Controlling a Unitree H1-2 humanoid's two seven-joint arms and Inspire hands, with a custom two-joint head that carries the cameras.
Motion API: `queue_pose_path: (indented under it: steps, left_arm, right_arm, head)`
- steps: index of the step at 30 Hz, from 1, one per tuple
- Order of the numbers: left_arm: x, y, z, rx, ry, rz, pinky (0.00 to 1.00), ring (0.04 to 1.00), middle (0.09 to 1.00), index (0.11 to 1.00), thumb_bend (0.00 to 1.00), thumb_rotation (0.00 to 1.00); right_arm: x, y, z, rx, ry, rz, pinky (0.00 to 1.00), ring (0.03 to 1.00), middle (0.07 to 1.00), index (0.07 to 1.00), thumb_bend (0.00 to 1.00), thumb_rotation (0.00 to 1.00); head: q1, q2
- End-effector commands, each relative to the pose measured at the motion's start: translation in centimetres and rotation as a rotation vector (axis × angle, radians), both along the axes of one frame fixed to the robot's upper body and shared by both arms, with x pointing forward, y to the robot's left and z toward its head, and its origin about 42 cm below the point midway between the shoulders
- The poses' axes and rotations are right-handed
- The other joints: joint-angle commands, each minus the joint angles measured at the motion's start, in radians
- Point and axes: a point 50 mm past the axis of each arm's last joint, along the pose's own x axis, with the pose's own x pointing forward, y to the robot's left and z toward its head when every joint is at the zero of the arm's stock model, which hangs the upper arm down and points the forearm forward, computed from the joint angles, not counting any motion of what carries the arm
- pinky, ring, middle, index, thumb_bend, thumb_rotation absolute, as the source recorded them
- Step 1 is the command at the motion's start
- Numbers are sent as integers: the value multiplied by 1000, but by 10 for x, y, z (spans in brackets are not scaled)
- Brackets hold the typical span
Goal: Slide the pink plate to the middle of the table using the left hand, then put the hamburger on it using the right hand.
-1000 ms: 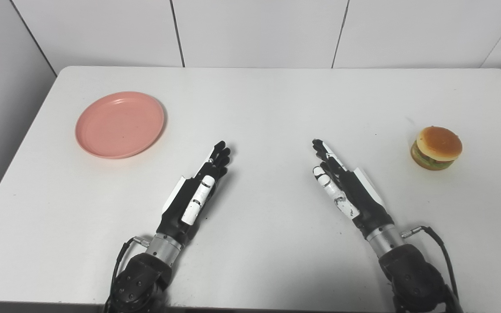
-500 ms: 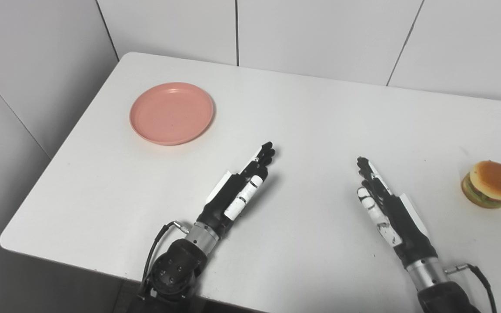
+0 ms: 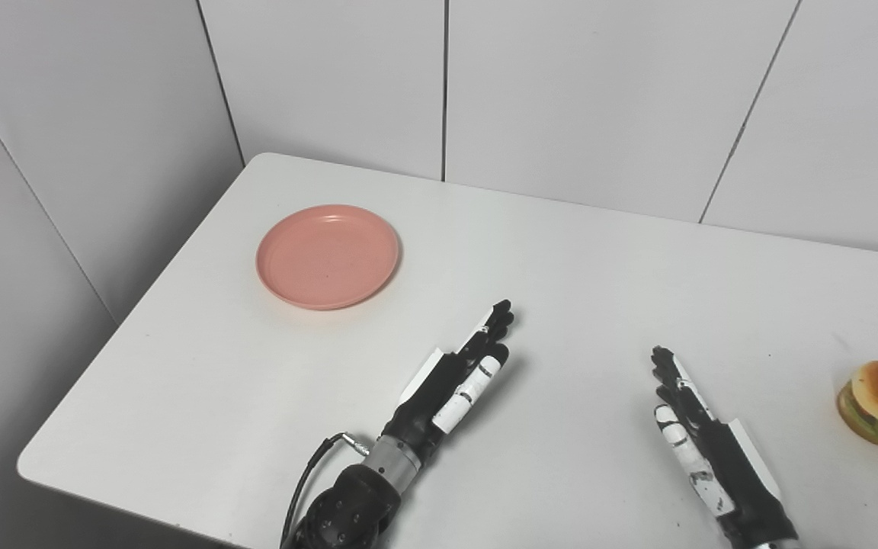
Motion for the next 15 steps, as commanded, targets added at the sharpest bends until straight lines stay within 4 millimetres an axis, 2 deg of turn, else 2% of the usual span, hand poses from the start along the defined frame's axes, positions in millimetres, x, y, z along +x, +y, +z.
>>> queue_pose_path:
  steps: [1,15]
  left_arm:
    - [-23,-9,-48,8,173,-4,1000,1000,1000,1000,509,1000]
    - [-19,-7,-42,-3,162,-2,1000,1000,1000,1000,493,1000]
  right_arm:
    - [-4,-4,-2,10,33,-13,1000,1000,1000,996,68,1000]
    - [-6,-2,4,5,21,-16,1000,1000,1000,994,35,1000]
  head:
    - [1,1]
    - [16,21]
